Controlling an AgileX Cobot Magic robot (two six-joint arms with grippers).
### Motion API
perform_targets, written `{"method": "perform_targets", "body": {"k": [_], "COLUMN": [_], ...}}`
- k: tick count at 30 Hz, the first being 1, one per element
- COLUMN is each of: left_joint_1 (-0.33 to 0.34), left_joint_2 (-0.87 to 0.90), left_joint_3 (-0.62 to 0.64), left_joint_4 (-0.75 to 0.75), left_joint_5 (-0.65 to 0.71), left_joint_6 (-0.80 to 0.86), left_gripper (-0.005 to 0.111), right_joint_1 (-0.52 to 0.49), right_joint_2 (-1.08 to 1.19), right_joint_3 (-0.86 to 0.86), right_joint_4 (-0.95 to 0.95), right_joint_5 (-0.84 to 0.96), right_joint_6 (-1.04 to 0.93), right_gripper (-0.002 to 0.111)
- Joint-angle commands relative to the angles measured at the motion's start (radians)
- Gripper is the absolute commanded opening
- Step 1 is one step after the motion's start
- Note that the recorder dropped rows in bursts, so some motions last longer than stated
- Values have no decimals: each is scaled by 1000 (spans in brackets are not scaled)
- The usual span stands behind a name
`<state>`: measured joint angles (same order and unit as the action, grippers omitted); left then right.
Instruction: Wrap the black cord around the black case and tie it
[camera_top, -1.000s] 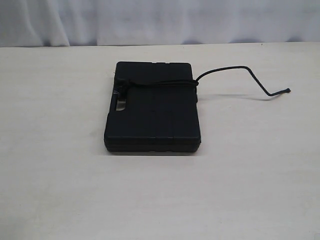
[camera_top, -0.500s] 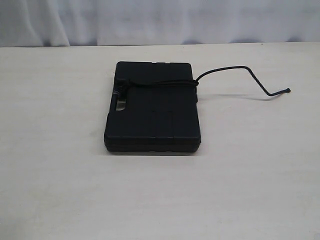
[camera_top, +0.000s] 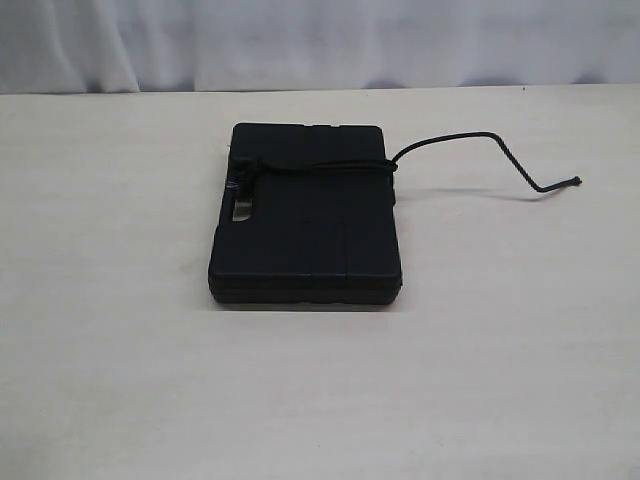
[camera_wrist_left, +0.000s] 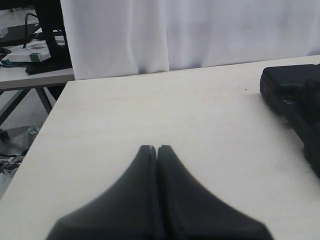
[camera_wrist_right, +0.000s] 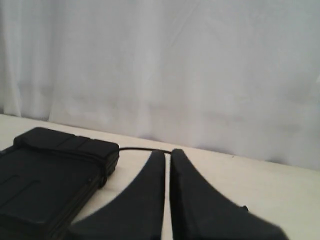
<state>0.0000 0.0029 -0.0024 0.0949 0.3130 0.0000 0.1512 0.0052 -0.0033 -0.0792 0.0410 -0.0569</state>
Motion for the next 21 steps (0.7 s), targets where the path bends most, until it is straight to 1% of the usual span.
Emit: {"method": "perform_targets", "body": {"k": [1,4,6,11,21], "left_joint_1": [1,1,1,1,1], "left_joint_2": [-3,-3,-3,-3,-3], "left_joint_3": [2,2,2,2,2], "left_joint_4": [-1,-1,-1,-1,-1], "left_joint_5": [-6,-6,-6,-6,-6], "left_joint_6": [5,5,5,5,5], "left_gripper": [0,0,0,0,0], "right_joint_1": [-9,-9,-9,-9,-9], "right_joint_2": [-5,-5,-5,-5,-5], "right_joint_3": [3,3,3,3,3], "right_joint_4": [-38,-14,17,15,15], "right_joint_5": [68,105,153,283,295], "right_joint_6": [29,11,-19,-12,50], "right_gripper": [4,4,4,4,4]}}
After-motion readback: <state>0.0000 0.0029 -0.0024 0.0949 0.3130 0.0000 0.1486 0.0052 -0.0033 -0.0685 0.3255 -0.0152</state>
